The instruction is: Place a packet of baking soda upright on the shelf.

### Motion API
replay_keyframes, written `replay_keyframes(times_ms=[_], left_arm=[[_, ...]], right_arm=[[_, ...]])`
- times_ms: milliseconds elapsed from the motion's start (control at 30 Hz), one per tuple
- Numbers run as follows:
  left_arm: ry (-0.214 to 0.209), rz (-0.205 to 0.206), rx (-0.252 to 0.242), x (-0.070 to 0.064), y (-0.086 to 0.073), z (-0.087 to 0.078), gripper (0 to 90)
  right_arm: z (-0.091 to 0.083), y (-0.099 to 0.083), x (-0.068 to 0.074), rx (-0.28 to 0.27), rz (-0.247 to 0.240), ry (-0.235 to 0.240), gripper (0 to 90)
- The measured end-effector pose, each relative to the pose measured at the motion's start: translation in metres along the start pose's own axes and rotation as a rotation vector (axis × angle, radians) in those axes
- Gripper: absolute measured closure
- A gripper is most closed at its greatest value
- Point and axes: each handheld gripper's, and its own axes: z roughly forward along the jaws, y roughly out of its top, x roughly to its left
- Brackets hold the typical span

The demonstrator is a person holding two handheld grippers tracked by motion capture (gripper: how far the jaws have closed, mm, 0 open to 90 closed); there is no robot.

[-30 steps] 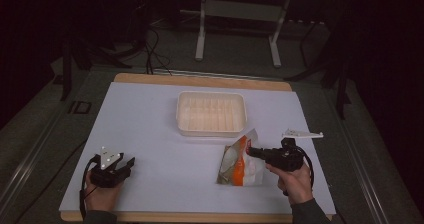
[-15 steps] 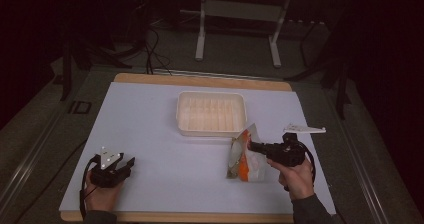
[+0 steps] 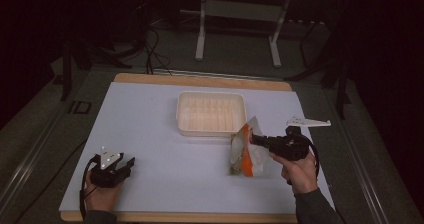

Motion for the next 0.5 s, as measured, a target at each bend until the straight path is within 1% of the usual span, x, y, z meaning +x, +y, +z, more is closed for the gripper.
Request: replay_keyframes(times_ms=[100, 267, 333, 500], left_arm=[[0.001, 0.0, -0.001, 0.0, 0.0, 0.0, 53.5], [0.002, -0.005, -0.007, 0.001, 0.0, -0.001, 52.9], [0.003, -0.009, -0.01, 0.0, 0.0, -0.001, 52.5], [0.004, -0.012, -0.015, 0.001, 0.0, -0.001, 51.6]], right_arm=[[-0.002, 0.006, 0.002, -0.005, -0.012, -0.006, 90.0], [-0.005, 0.013, 0.003, -0.018, -0.016, -0.013, 90.0], [-0.006, 0.017, 0.004, -0.023, -0.026, -0.023, 90.0], [-0.007, 0.022, 0.005, -0.032, -0.033, -0.033, 90.0]])
